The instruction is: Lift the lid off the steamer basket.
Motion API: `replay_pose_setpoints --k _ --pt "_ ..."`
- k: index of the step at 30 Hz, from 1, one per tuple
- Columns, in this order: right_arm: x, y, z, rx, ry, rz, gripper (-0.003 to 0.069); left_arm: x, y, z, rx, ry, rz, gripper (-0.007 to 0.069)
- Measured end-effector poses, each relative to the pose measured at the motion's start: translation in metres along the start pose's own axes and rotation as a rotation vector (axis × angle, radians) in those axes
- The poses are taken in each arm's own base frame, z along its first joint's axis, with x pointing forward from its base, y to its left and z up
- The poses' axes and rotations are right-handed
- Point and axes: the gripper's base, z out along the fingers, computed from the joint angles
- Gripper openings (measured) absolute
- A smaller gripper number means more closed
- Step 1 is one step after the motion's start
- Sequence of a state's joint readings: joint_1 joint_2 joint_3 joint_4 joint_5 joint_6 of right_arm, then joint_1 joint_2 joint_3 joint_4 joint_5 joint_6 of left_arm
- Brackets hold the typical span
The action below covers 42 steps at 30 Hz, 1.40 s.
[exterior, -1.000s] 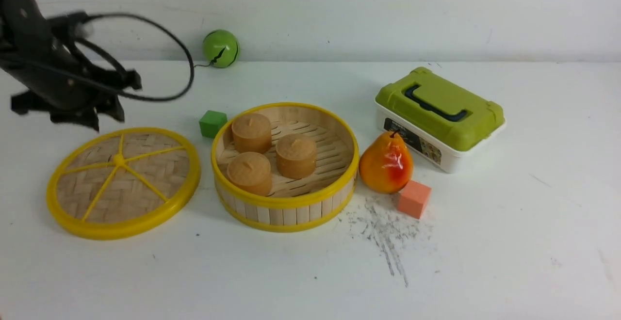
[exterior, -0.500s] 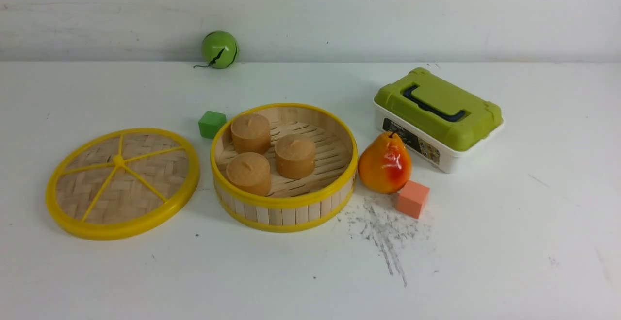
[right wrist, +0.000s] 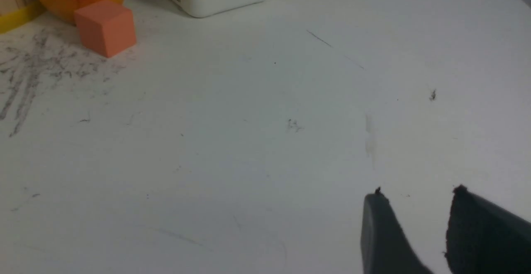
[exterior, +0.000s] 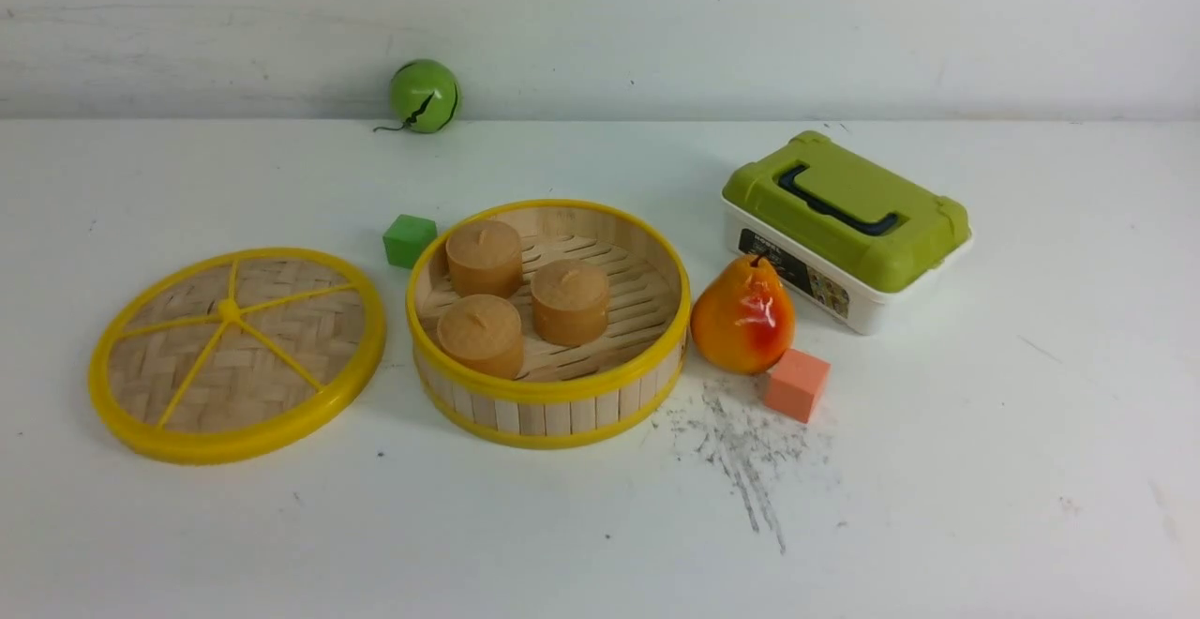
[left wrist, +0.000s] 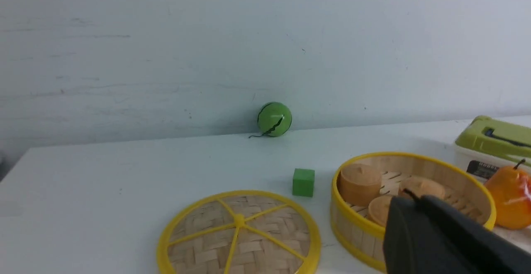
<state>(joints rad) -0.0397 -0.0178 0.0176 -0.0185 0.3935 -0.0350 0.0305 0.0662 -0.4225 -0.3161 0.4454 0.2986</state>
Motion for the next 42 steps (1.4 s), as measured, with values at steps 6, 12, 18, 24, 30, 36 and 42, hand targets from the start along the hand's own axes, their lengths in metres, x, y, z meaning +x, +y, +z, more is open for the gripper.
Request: replay_pose_setpoints --k 6,12,18,24,30,36,42 --pt "0.0 0.0 0.0 0.0 0.0 0.0 0.024 0.029 0.0 0.001 0.002 0.037 0.013 -0.0013" --pt "0.0 0.0 0.0 0.0 0.0 0.0 0.024 0.033 0.0 0.002 0.002 0.049 0.011 -0.0013" --pt "0.0 0.0 0.0 0.0 0.0 0.0 0.024 0.032 -0.002 0.002 0.017 0.042 -0.022 -0.0013" --pt "0.0 0.0 0.0 0.0 0.0 0.0 0.024 0.032 -0.003 0.002 0.068 0.04 -0.033 -0.0013" --pt "0.0 0.0 0.0 0.0 0.0 0.0 0.024 0.039 -0.004 0.003 0.103 0.032 -0.049 -0.0013" --pt "0.0 0.0 0.0 0.0 0.0 0.0 0.024 0.083 0.004 0.017 0.012 0.093 -0.123 -0.0013" --pt "0.0 0.0 0.0 0.0 0.0 0.0 0.024 0.125 0.007 0.023 -0.039 0.191 -0.262 -0.0013"
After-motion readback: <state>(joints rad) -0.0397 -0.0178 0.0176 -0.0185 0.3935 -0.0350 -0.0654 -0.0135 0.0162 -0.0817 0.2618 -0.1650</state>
